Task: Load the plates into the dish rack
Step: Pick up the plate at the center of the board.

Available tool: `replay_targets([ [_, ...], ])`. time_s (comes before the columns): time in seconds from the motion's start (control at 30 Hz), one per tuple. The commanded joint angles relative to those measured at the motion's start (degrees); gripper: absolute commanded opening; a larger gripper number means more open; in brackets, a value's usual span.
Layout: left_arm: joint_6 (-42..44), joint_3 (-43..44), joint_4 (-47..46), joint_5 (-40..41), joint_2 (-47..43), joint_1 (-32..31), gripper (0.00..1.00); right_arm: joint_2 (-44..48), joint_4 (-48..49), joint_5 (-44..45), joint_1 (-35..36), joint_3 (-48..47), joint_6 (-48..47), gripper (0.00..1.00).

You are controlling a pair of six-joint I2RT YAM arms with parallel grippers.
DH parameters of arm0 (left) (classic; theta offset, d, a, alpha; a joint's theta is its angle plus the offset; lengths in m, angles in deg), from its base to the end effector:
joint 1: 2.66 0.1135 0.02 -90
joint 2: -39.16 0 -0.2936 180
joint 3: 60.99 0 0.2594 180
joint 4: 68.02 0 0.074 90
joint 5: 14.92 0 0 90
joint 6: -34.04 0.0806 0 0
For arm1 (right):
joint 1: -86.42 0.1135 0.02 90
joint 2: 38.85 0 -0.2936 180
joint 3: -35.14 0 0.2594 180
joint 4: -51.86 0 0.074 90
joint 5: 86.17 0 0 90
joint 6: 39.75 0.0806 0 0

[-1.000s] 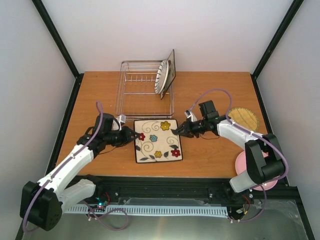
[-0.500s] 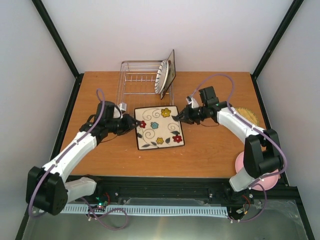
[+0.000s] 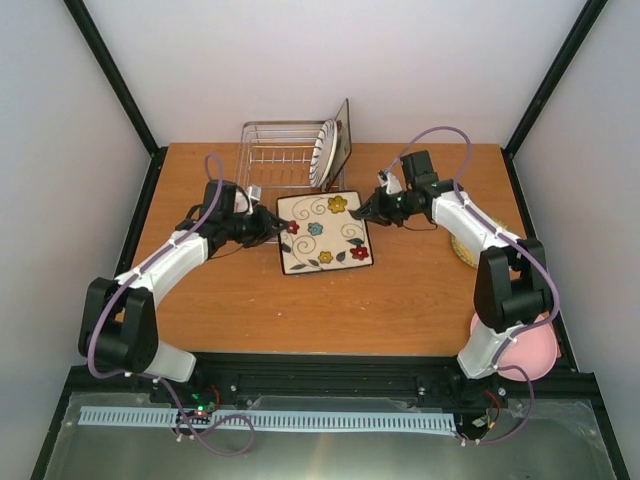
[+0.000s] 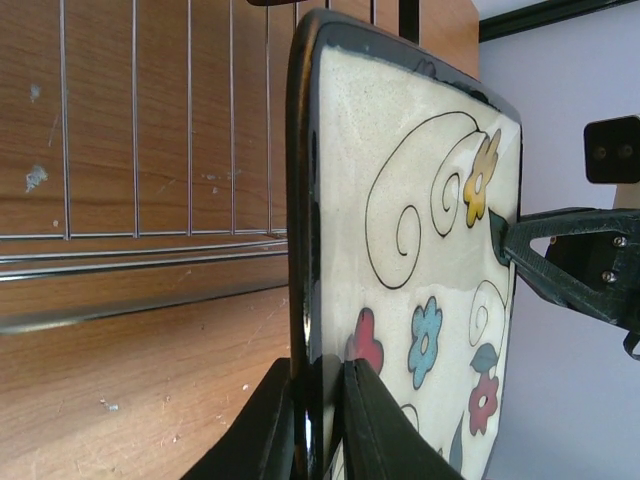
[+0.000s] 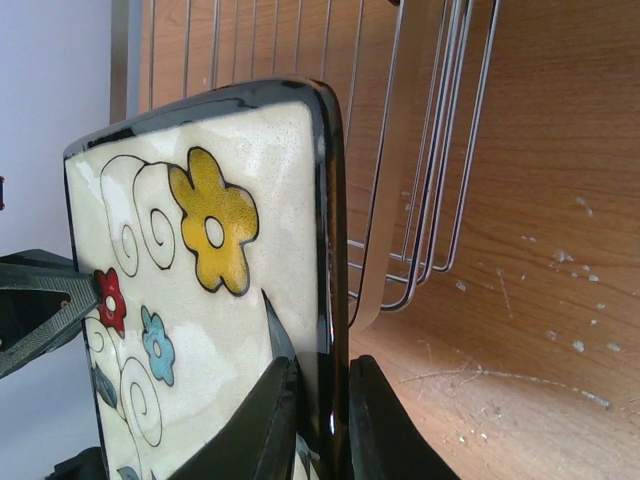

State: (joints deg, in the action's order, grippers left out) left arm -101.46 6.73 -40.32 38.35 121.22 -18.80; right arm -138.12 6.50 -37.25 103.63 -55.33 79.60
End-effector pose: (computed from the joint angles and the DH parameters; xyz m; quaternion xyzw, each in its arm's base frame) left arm 0.3071 -0.1391 0.2472 -0.0959 0.8713 -0.4448 0.1838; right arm 0.3689 0.1697 0.2543 -0.0131 0.8974 0.4205 0.1327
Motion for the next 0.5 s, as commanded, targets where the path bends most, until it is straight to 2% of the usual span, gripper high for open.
replay_targets([
  [0.0,3.7,2.98,-9.51,-12.98,1.78,-4.6,0.01,-1.19,2.99,-13.77,5.29,-5.49,1.13,0.03],
  [0.47,5.69,-0.52,-10.13,-13.09,5.72,-4.53,0.01,-4.61,2.37,-14.45,4.89,-6.39,-0.68,0.03],
])
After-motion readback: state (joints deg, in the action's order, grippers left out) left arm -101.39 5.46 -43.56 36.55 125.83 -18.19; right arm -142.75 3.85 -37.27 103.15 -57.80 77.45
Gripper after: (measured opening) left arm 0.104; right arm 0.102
